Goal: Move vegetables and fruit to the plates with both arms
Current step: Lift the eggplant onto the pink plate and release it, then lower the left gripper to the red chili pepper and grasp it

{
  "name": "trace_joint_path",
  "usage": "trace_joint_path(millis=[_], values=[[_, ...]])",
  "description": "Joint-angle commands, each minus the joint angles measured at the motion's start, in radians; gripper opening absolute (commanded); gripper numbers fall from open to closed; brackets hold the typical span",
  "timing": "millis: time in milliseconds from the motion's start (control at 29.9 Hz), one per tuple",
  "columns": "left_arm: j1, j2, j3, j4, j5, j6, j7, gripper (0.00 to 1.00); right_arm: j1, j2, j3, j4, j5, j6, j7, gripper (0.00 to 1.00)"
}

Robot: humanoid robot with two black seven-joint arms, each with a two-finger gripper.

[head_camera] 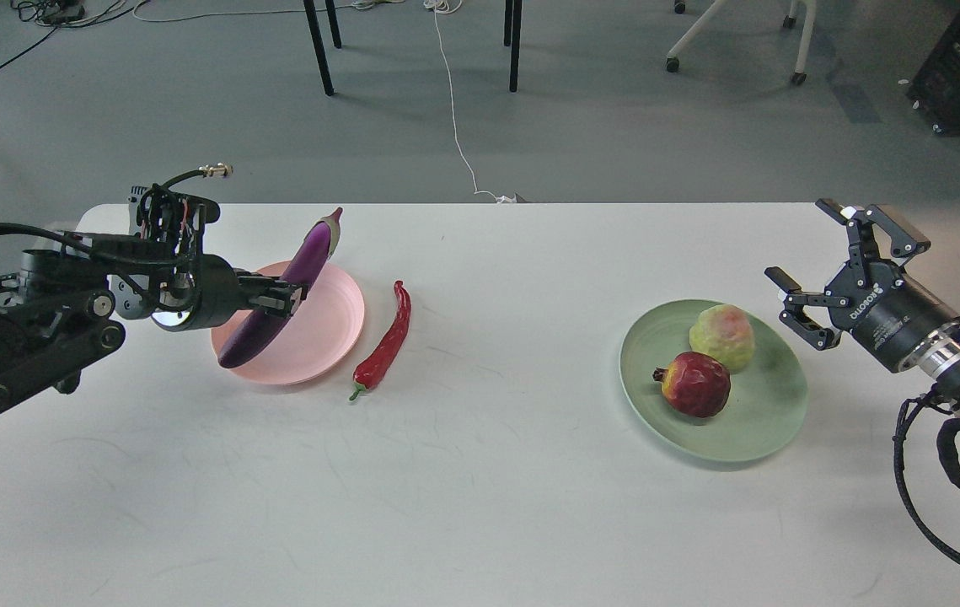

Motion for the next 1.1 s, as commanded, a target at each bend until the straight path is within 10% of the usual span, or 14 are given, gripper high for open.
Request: trace_joint_path(millis=[0,134,335,636,1071], values=[[0.028,0.005,-0.001,0.038,-0.004,0.004,-0.002,0.30,0.000,-0.001,-0.002,0.000,0.000,0.000,0.000,0.97],[0.028,-0.002,-0.009,0.046,-0.011,0.004,-0.002,0.81,0.000,0.001,-0.002,0.000,0.000,0.000,0.000,0.97],[0.024,0.001,-0.018,0.046,-0.011,0.006,-0.017,0.96,0.000,-0.001,-0.002,0.000,0.000,0.000,0.000,0.97],[-0.136,-0.013,-0.031,-0.046,-0.001,0.004,-0.048,0.97,0.011,0.002,-0.005,0.000,0.000,0.000,0.000,0.97],[-0.124,-0.370,-0.012,-0.022,0.172,0.006,0.041,0.95,0.000,-0.004,-0.003,0.000,0.000,0.000,0.000,0.97]])
